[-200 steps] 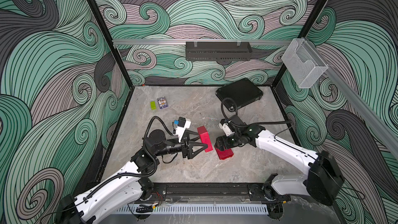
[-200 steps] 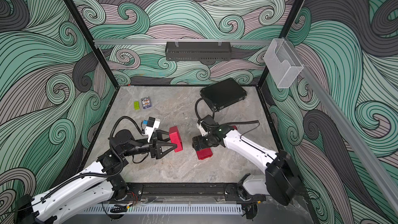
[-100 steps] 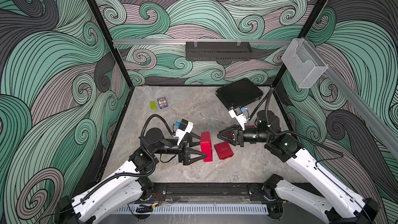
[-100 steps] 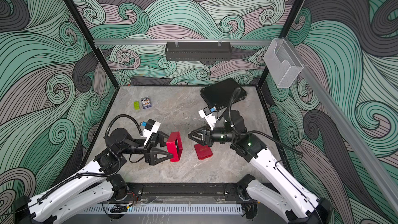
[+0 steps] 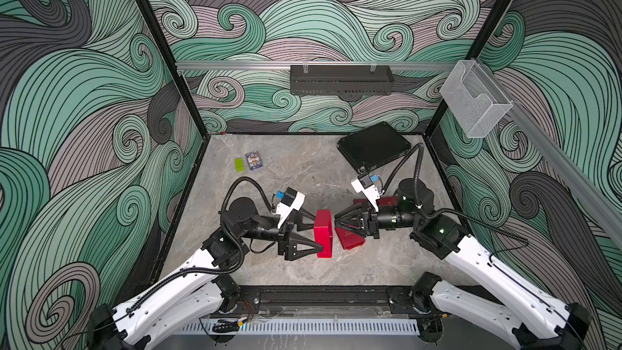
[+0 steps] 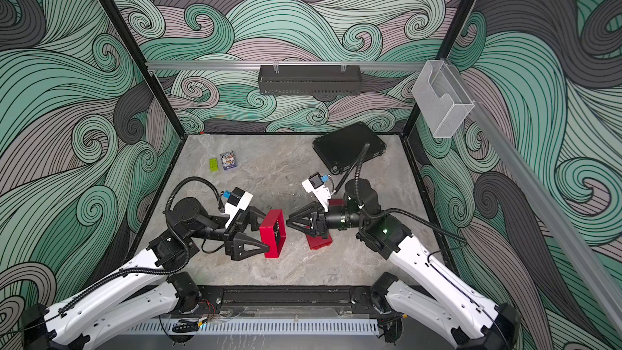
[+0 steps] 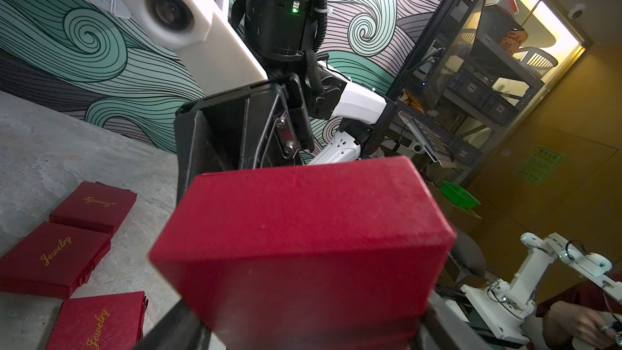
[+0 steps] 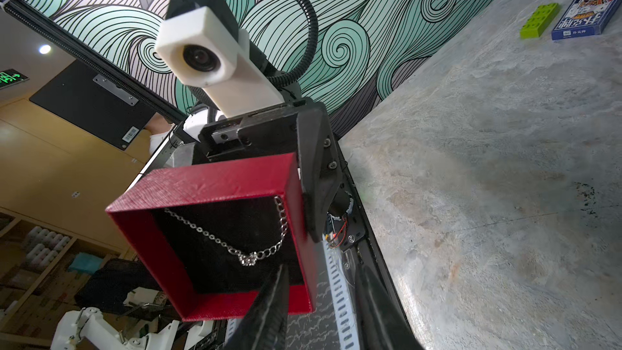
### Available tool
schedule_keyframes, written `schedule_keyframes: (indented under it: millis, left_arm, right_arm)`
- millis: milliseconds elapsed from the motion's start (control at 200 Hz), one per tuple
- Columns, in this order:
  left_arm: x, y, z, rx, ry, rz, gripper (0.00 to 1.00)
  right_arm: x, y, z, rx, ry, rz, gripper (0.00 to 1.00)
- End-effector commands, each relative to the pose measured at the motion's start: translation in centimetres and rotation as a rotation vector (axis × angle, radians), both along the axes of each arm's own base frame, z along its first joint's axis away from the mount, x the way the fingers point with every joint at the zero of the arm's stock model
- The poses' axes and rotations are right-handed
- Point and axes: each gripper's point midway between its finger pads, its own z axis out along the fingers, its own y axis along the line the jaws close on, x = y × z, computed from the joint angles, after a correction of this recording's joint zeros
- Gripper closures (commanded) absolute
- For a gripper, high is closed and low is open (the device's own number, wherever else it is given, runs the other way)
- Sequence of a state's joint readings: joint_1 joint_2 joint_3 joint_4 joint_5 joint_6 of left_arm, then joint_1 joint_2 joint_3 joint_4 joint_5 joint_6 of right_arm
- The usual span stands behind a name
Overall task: Take the necklace out of the lift-off lid jewelry box
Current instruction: Place the jewelry box at the center of the board.
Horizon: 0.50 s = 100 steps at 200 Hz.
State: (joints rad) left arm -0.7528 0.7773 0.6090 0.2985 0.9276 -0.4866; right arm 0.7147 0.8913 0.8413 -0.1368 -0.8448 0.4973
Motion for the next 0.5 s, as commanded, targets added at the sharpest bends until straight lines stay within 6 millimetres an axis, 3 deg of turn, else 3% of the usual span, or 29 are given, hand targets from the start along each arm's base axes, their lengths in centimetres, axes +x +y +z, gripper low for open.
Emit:
schedule_keyframes:
  millis: [0, 495]
  left_arm:
    - [-0.3, 0.2, 2.1, -0.039, -0.056, -0.015, 0.42]
    - [-0.2, 0.1, 1.7, -0.030, -0.058, -0.019, 0.42]
  right_arm:
    - [0.2, 0.5, 1.6, 0.032, -0.054, 0.003, 0.68]
    - [0.3, 1.6, 1.7, 0.031, -0.049, 0.015, 0.81]
